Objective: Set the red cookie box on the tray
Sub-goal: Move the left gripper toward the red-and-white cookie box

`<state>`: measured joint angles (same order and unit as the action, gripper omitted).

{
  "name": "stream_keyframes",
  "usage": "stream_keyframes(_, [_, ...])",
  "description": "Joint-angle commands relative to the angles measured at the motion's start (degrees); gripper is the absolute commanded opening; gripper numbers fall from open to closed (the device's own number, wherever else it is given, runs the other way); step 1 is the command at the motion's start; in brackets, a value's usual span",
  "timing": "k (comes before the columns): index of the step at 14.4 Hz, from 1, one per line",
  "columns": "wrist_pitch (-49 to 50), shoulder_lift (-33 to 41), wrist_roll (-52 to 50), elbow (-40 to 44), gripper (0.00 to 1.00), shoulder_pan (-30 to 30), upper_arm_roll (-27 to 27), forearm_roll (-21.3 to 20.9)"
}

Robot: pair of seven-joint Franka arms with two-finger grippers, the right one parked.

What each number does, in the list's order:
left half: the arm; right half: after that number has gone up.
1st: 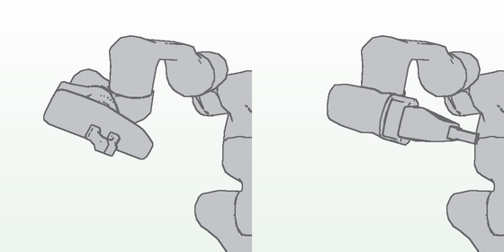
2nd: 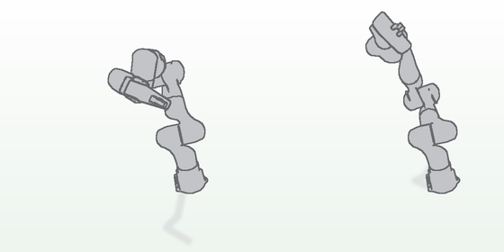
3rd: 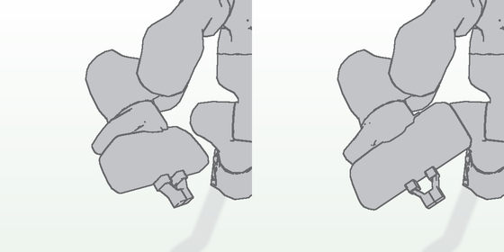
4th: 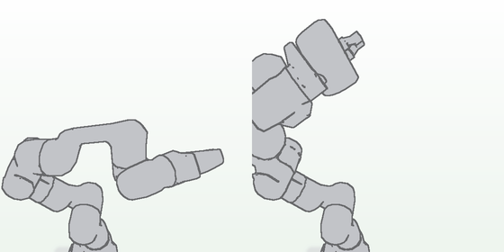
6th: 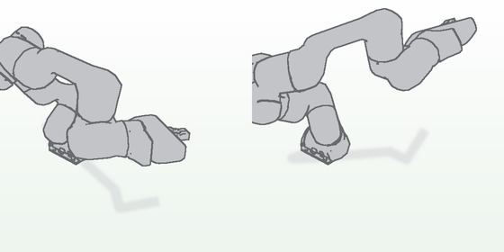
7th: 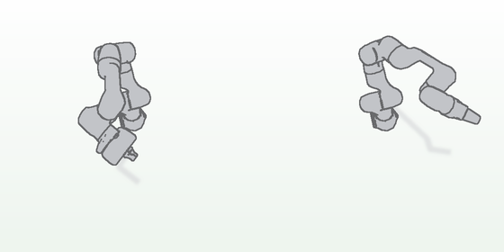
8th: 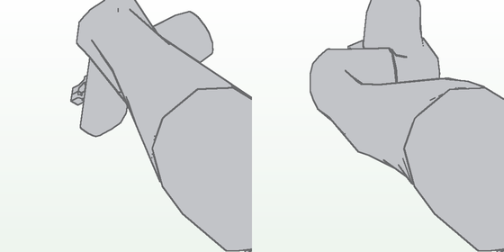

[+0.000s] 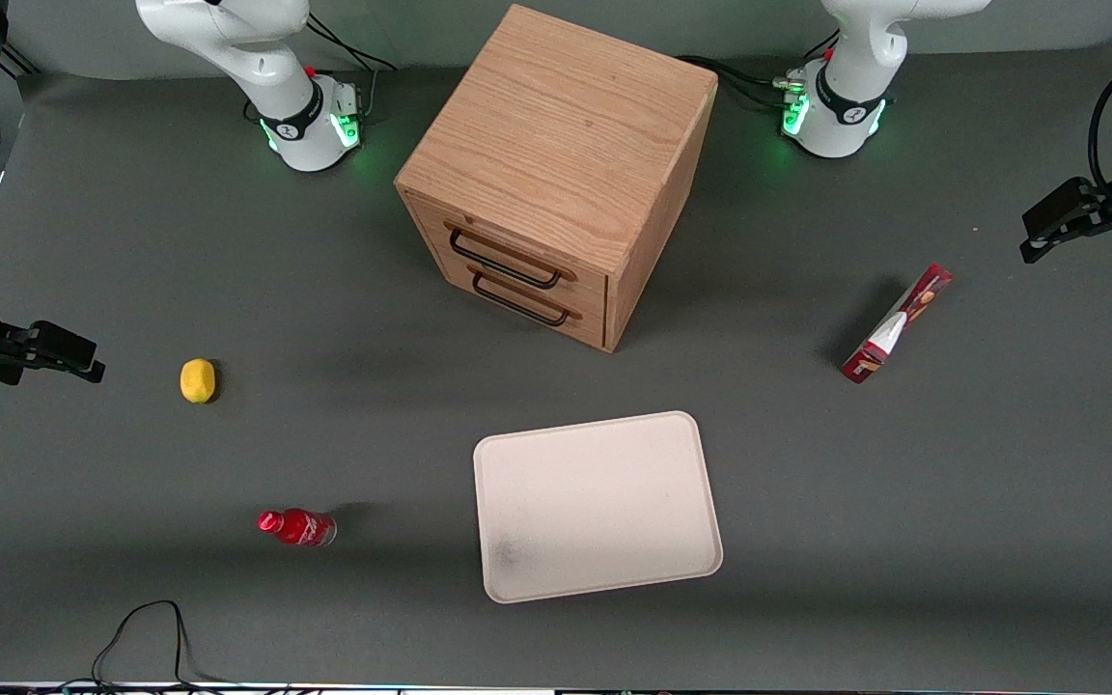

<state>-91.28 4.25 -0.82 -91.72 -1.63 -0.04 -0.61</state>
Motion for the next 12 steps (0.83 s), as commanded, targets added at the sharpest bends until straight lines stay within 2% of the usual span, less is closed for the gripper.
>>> stream_keyframes(1, [0.9,0.3,0.6,-0.1,1.00,0.8,-0.2,0.5])
stream_keyframes(12, [1.7,0.2,1.0,-0.7,1.00,0.8,-0.1,0.2])
